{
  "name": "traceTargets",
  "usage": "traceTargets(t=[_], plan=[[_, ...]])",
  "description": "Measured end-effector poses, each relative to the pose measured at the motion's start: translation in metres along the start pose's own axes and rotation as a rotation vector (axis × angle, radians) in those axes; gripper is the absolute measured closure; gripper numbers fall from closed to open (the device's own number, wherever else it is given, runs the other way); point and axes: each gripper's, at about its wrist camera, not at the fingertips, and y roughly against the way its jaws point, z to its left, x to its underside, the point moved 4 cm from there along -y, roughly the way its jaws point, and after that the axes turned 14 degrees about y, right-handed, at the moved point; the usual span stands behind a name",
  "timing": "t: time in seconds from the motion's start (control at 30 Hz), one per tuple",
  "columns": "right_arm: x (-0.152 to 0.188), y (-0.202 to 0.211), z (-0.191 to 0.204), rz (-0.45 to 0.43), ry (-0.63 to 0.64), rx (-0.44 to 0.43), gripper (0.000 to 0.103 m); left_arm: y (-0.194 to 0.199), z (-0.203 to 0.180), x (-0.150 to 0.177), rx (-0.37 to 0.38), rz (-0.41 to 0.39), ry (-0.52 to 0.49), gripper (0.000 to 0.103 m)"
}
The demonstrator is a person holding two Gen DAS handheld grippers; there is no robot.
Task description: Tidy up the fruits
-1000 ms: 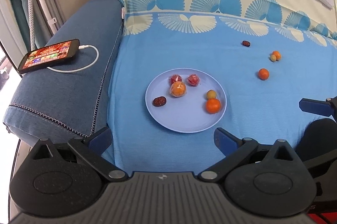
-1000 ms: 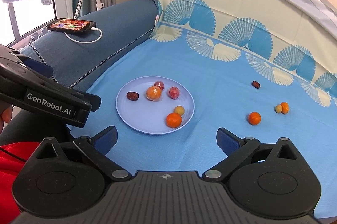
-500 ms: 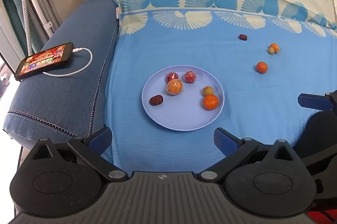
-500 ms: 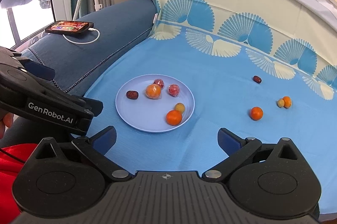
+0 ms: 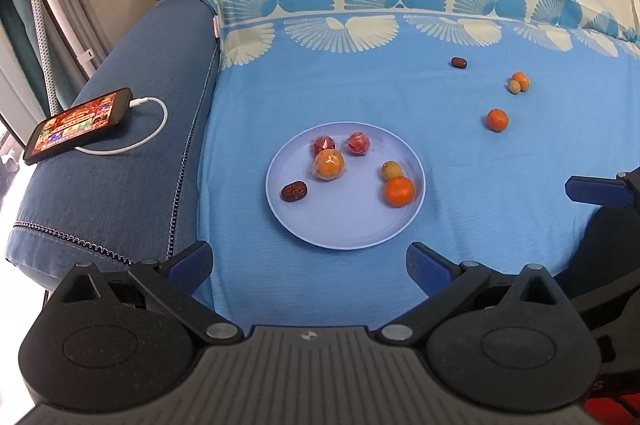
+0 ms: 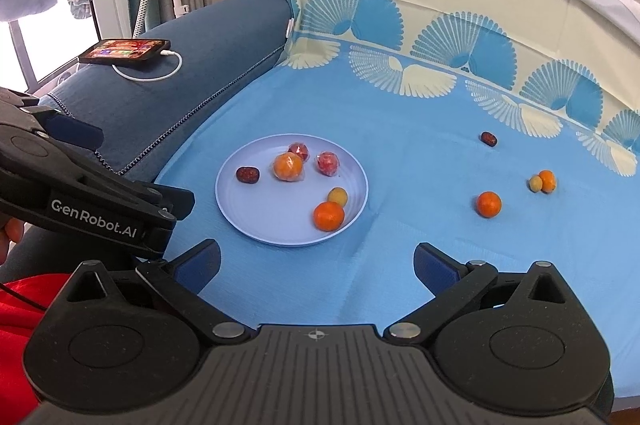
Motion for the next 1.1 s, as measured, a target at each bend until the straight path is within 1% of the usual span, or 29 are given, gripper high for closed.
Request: traceTargets(t=[0.37,0.47,0.6,0.7,0.83,1.0,1.1], plan=[[0.01,-0.013,-0.016,0.026,-0.066,-0.016,0.001,-0.013,-0.016,-0.006,-0.017,0.031,-0.043,0.0],[0.016,-0.016,-0.025,0.036,-0.101,-0.013,0.001,-0.019,-0.027,-0.01,-0.015,0.045,-0.062,0.0],[0.025,-0.022,-0.047,0.048,-0.157,0.013,0.001,-0.03,-0.045,-0.017,-0.007,0.067,-0.08,0.0],[0.035,-0.024,-0.071,0.06,-0.197,0.056,0.001,-0.043,-0.062,-0.026,0.013,0.093,-0.077,0.0],[0.052,-0.027,-0.114,0.078,-0.291,0.13,0.001,-0.062,-0.096,-0.041,0.043,0.112,-0.101,0.0],[0.069,-0.031,-0.184,0.063,-0.394,0.267,0.001,-0.089,-0.153,-0.066,0.085,0.09,-0.161,0.0],[0.074,-0.043,-0.23,0.043,-0.422,0.346,0.001,-0.116,-0.193,-0.08,0.119,0.089,-0.186,0.0]])
